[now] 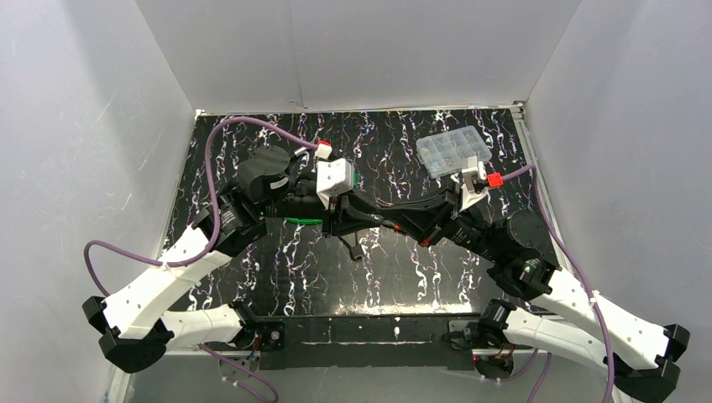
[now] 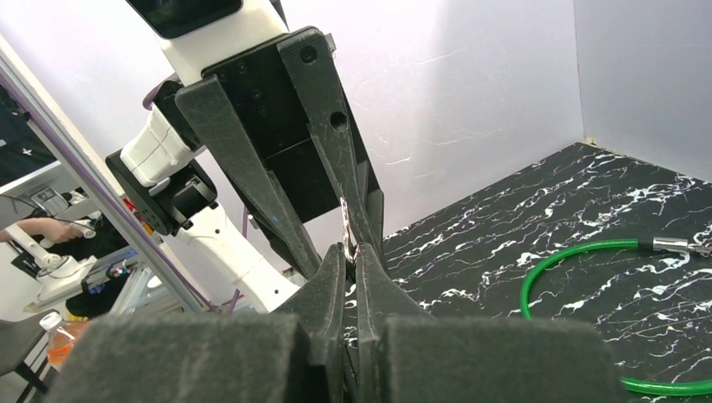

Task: Unlock with the key
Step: Pick up the key from the center of the board, then pick up the lock from the center of the board, then unlock the lock.

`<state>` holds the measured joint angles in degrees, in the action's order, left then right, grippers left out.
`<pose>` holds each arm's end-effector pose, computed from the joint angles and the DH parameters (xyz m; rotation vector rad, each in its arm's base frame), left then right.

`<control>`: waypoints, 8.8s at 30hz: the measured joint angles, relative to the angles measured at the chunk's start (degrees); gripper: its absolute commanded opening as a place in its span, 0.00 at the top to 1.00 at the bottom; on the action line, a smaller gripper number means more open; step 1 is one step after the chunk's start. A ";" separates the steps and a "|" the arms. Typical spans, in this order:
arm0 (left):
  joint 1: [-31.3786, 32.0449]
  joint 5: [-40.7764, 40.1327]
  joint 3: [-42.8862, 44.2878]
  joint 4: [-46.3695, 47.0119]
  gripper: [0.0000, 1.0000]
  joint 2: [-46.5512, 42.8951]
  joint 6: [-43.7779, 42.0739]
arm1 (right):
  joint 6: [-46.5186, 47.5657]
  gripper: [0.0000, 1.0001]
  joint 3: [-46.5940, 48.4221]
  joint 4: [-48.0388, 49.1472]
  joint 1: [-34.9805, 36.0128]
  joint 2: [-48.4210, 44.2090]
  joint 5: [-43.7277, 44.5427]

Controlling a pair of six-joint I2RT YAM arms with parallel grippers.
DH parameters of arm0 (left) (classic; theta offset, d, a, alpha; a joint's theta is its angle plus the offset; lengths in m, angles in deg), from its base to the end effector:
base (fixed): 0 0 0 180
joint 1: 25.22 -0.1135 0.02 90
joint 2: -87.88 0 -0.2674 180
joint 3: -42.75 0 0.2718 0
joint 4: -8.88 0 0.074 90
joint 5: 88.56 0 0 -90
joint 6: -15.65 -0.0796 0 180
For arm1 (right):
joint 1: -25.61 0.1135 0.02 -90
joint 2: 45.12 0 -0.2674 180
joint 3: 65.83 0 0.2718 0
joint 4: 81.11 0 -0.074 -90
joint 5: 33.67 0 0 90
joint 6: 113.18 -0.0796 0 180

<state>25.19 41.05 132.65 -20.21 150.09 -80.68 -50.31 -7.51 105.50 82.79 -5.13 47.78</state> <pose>0.1338 -0.2414 0.4731 1.2674 1.1519 -1.1310 0.1047 0.1842 0.4352 -0.4637 1.1646 1.3790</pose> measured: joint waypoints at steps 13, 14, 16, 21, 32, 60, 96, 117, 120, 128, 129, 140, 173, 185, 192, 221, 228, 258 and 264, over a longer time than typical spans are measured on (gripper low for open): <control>0.13 -2.37 1.49 -1.58 1.00 0.11 -3.96 | 0.07 0.94 0.09 0.93 0.24 0.23 -0.55; 0.13 -2.05 1.73 -2.07 1.00 0.11 -5.19 | 0.05 0.85 0.09 0.90 0.31 0.21 -0.59; 0.25 -1.47 2.14 -3.36 1.00 0.13 -8.59 | 0.01 0.65 0.16 0.31 0.39 0.11 -0.63; 0.76 -3.03 5.06 -11.35 1.00 0.12 -27.06 | -0.64 0.45 0.39 -3.88 0.59 -2.34 -0.52; 3.41 -13.85 -18.55 -12.68 1.00 -13.11 -95.28 | -0.28 0.36 5.44 -14.58 0.59 -8.19 4.04; 4.63 -17.62 -24.48 14.67 1.00 -10.82 -113.09 | -25.91 0.36 7.74 -11.36 -26.27 12.44 -32.59; 8.08 -26.87 -22.86 21.63 1.00 -6.44 -113.24 | -44.68 0.85 0.31 15.53 -26.25 18.17 -38.10; 8.72 -28.23 -22.88 24.07 0.22 -6.80 -113.80 | -44.09 0.99 0.40 14.64 -26.10 17.44 -38.19; 8.73 -29.35 -22.49 24.42 0.10 -6.92 -113.77 | -40.26 0.99 0.50 8.88 -26.33 15.09 -38.75; 8.98 -36.77 -13.64 10.31 0.07 -9.56 -100.42 | -27.58 0.99 0.80 -11.59 -27.62 5.97 -39.57; 8.98 -37.66 -11.31 7.26 0.07 -9.52 -96.62 | -25.71 0.99 0.84 -14.53 -27.71 4.96 -39.41; 2.46 -32.58 -2.02 -22.23 0.08 -2.19 -52.09 | -11.88 0.99 0.59 -39.08 -27.93 -5.44 -33.80; -14.60 -8.89 -14.60 -13.70 0.46 38.28 -80.44 | -9.15 0.99 -6.78 -51.34 -27.93 -16.73 -23.39; -13.27 -8.14 -9.57 -23.62 0.59 42.45 -85.62 | -9.15 0.99 -6.72 -51.34 -27.93 -15.51 -22.65; -12.00 -8.26 -8.50 -25.83 0.63 43.61 -85.25 | -9.10 0.99 -6.67 -51.35 -27.93 -15.51 -22.42; -7.89 -11.34 -9.94 -8.47 1.00 13.36 -50.52 | -7.13 0.99 -4.75 -50.66 -28.27 -11.22 -23.19; -7.21 -10.42 -7.04 -1.12 1.00 2.97 -45.98 | -5.38 0.99 0.87 -48.15 -28.35 -7.58 -24.63; 5.20 -19.23 -8.96 10.05 1.00 -3.06 -58.09 | -13.57 0.99 6.05 -28.45 -28.96 -4.10 -27.41; 5.27 -21.00 -9.09 10.47 1.00 -3.01 -60.19 | -14.97 0.99 6.51 -26.41 -28.96 -4.12 -28.05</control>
<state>30.46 20.05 123.56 -9.74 147.08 -140.87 -65.28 -1.00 79.09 53.83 -9.25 19.73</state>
